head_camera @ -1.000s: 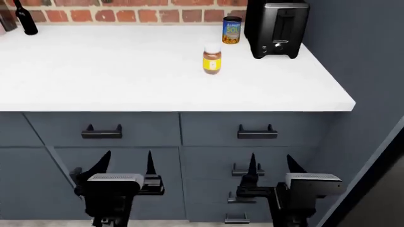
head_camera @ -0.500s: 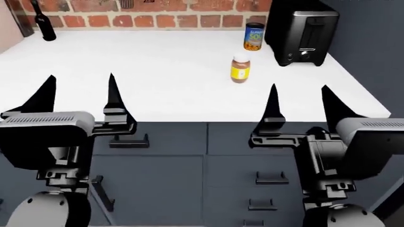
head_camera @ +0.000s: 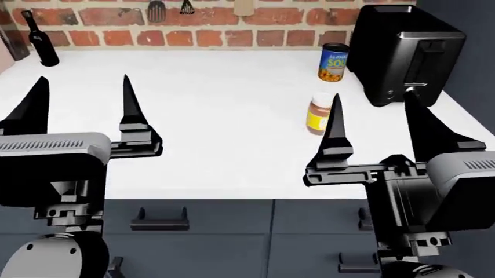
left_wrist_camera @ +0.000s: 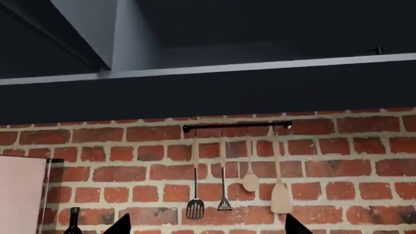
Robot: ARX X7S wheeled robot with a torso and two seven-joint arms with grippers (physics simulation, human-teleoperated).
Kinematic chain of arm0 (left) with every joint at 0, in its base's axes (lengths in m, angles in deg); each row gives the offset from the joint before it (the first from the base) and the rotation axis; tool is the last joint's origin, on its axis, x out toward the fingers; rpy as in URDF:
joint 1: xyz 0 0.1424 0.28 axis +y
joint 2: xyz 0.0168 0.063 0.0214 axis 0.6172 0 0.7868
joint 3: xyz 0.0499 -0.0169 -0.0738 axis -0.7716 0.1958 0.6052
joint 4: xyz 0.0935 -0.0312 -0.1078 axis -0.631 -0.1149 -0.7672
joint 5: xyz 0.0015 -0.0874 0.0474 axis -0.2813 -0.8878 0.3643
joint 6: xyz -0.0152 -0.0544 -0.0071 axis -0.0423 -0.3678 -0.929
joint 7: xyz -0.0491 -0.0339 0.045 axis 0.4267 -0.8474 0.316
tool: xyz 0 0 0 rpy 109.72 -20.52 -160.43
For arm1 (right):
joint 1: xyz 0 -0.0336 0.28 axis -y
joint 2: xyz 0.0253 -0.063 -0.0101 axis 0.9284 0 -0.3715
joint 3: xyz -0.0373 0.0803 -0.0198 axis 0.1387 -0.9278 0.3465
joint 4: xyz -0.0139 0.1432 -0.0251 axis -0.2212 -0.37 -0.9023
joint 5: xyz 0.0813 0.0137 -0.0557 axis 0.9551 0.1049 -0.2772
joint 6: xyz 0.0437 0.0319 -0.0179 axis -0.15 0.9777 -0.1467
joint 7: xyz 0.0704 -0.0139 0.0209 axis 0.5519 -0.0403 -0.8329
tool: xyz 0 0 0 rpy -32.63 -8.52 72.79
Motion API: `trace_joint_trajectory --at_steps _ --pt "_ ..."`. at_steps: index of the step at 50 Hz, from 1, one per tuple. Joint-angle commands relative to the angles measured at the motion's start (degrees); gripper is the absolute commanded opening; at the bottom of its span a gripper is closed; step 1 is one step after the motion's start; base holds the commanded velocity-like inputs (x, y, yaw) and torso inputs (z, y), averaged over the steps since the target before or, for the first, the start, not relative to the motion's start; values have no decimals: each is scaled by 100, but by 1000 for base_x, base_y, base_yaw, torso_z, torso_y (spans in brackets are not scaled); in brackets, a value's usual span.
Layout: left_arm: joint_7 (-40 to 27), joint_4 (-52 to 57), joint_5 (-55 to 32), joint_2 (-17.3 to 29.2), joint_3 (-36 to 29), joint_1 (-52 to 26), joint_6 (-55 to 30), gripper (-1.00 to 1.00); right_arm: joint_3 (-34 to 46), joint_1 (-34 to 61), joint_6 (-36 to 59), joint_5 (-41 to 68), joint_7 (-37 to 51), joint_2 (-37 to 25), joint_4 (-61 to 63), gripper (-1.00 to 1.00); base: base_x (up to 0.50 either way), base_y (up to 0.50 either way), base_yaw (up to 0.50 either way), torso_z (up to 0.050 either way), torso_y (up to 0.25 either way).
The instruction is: Pick the honey bottle and peanut butter from the counter and place them in the cabinets closest to them.
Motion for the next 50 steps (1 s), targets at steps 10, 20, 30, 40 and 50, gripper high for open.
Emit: trace_joint_trajectory --at_steps 10,20,30,40,50 --pt "-69 29 -13 79 -127 37 159 100 -82 -82 -216 284 47 -42 82 100 500 -80 0 0 0" --pt "-102 67 7 131 -198 51 181 100 293 413 1143 180 513 -107 -362 100 33 0 0 0 0" --pt "-141 14 25 171 -278 79 253 100 371 558 1655 353 470 -118 -851 100 0 0 0 0 0" --pt "-222 10 55 234 -371 87 295 100 402 592 1669 321 531 -126 -1270 100 0 0 0 0 0" --pt "-230 38 -28 251 -389 106 285 100 433 584 1458 247 584 -113 -1765 100 0 0 0 0 2"
